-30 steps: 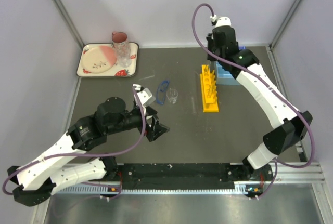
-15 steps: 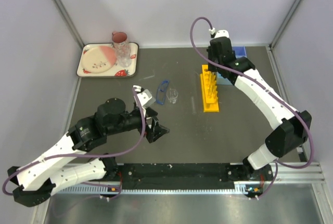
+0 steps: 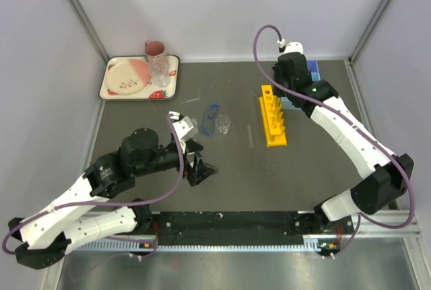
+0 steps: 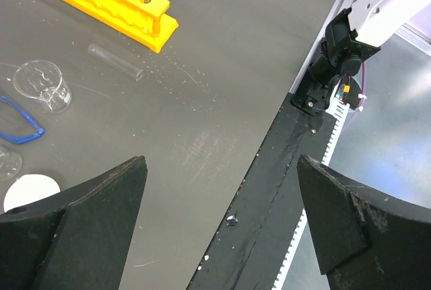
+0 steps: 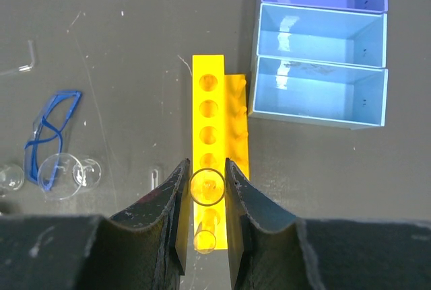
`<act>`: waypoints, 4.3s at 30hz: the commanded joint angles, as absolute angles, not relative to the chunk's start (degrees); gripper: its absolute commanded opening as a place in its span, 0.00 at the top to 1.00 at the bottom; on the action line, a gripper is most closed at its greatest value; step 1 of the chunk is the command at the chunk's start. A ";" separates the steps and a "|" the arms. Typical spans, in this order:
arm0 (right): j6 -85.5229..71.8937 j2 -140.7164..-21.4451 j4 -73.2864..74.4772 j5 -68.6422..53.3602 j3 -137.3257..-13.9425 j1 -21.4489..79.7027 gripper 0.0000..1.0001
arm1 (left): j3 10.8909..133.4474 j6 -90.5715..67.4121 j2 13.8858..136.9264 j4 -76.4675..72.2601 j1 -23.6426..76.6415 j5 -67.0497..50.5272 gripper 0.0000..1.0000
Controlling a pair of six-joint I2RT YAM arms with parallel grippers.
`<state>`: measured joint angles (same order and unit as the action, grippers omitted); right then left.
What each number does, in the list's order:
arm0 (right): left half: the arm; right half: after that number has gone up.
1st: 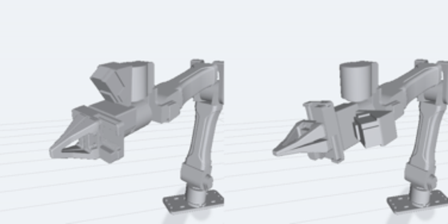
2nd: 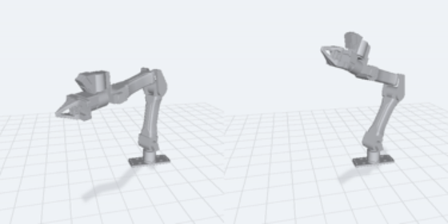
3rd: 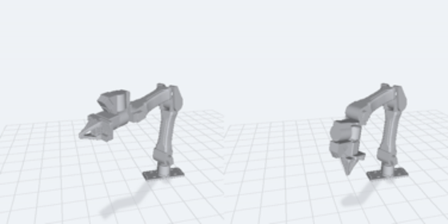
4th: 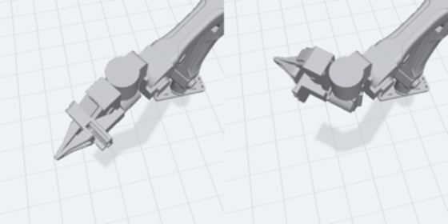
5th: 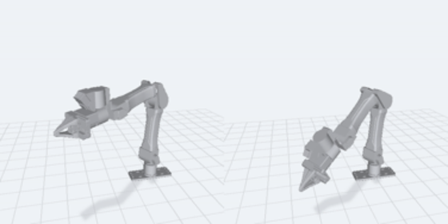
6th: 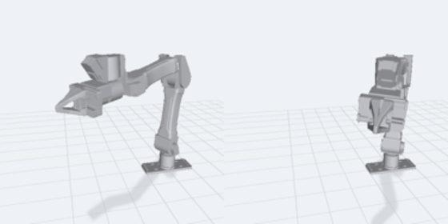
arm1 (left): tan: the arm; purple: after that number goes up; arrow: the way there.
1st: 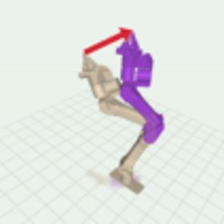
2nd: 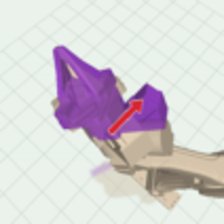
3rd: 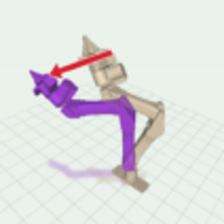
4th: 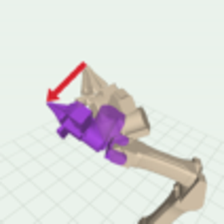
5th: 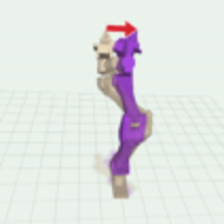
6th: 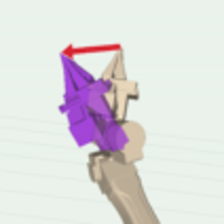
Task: Organize the chemistry lab equipment
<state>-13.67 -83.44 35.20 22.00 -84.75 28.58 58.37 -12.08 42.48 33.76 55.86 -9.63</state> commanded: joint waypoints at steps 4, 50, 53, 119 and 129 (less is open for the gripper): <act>-14.59 -78.84 33.75 21.10 -83.15 28.39 0.88 | 58.18 -12.83 41.57 31.38 55.72 -10.55 0.01; -17.84 -78.66 24.26 21.80 -66.36 30.59 0.85 | 56.34 -13.01 40.52 31.02 55.72 -9.93 0.01; -17.84 -78.93 24.08 21.88 -66.09 30.76 0.83 | 56.34 -13.01 40.52 31.03 55.72 -10.02 0.01; -15.56 -44.12 44.38 20.83 -67.77 35.07 0.39 | 100.19 -50.10 121.37 43.50 51.68 12.92 0.05; -15.56 -43.24 44.03 19.25 -66.27 35.16 0.39 | 104.32 -49.66 127.17 43.86 49.92 13.53 0.08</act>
